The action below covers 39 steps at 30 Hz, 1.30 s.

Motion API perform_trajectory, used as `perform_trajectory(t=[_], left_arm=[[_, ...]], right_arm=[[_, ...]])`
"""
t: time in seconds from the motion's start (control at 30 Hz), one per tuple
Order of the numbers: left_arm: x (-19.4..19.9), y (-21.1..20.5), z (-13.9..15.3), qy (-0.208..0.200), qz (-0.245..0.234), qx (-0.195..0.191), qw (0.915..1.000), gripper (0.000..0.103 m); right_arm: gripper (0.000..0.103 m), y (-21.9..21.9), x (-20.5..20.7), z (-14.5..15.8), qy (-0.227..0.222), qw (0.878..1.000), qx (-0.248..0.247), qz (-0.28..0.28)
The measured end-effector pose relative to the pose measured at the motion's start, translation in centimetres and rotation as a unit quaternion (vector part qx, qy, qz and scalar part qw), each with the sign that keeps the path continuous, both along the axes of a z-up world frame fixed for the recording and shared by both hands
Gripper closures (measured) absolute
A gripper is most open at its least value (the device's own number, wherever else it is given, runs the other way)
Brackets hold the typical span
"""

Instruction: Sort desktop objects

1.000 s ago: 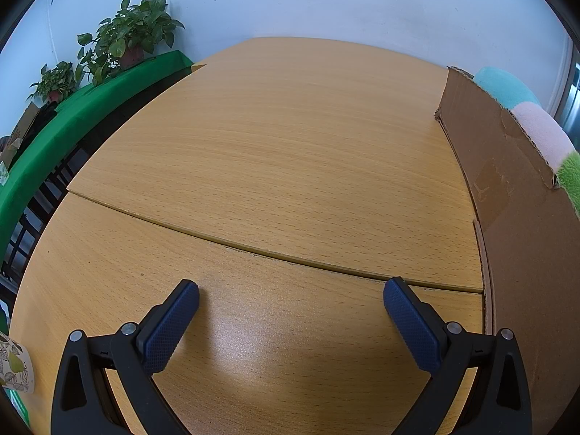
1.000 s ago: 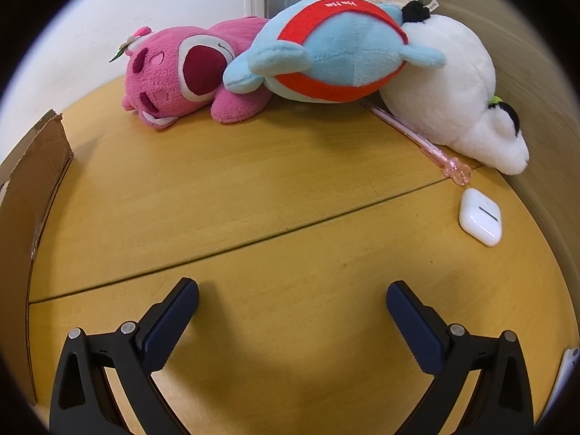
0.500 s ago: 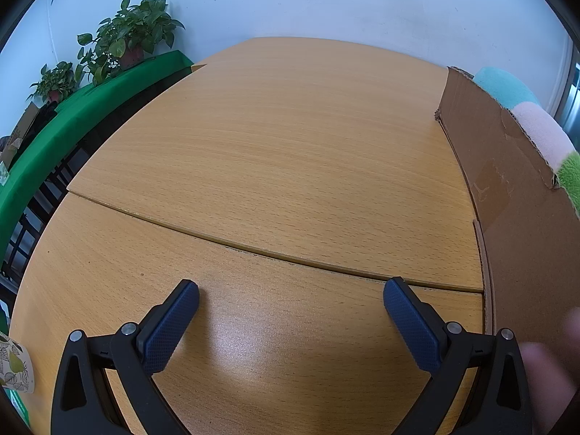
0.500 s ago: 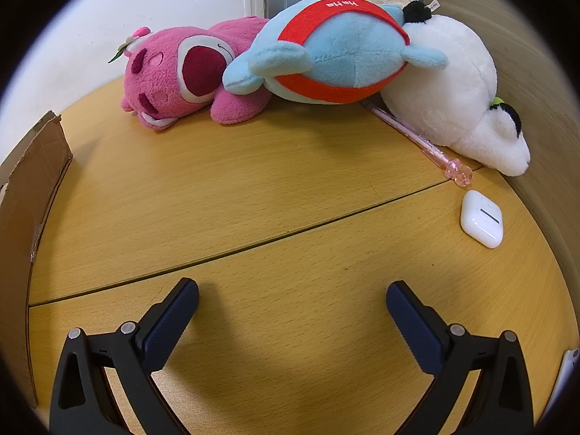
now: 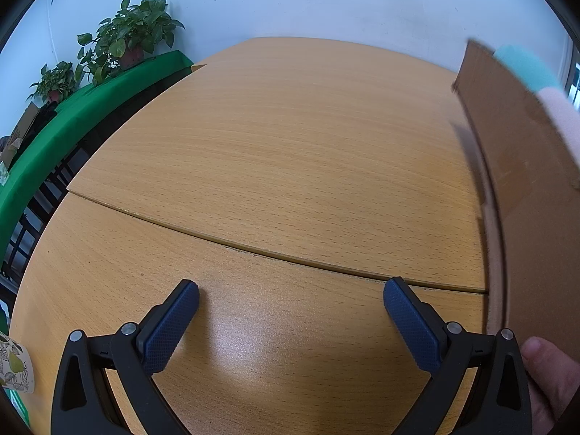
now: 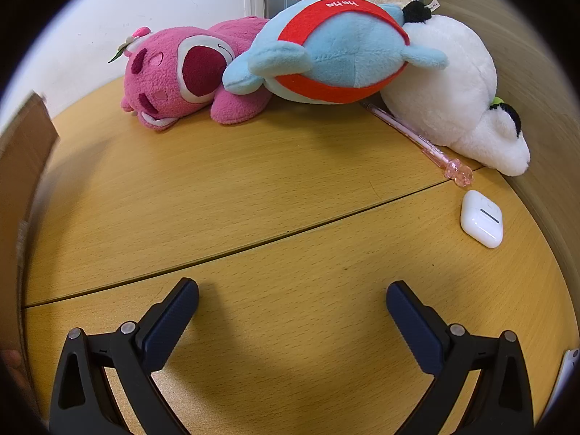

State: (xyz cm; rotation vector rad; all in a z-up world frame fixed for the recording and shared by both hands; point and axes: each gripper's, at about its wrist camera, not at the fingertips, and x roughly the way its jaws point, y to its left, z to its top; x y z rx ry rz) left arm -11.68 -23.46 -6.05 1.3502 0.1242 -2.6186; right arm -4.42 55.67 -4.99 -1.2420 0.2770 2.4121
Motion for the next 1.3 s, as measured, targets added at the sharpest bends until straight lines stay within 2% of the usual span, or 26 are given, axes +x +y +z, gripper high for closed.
perform_trajectory(t=[1.3], left_arm=[[-0.42,-0.56,-0.15,0.0,-0.003,0.001,1.0,0.0]], right_arm=[[0.0,0.41,0.11,-0.05,0.001,1.0,0.0,0.001]])
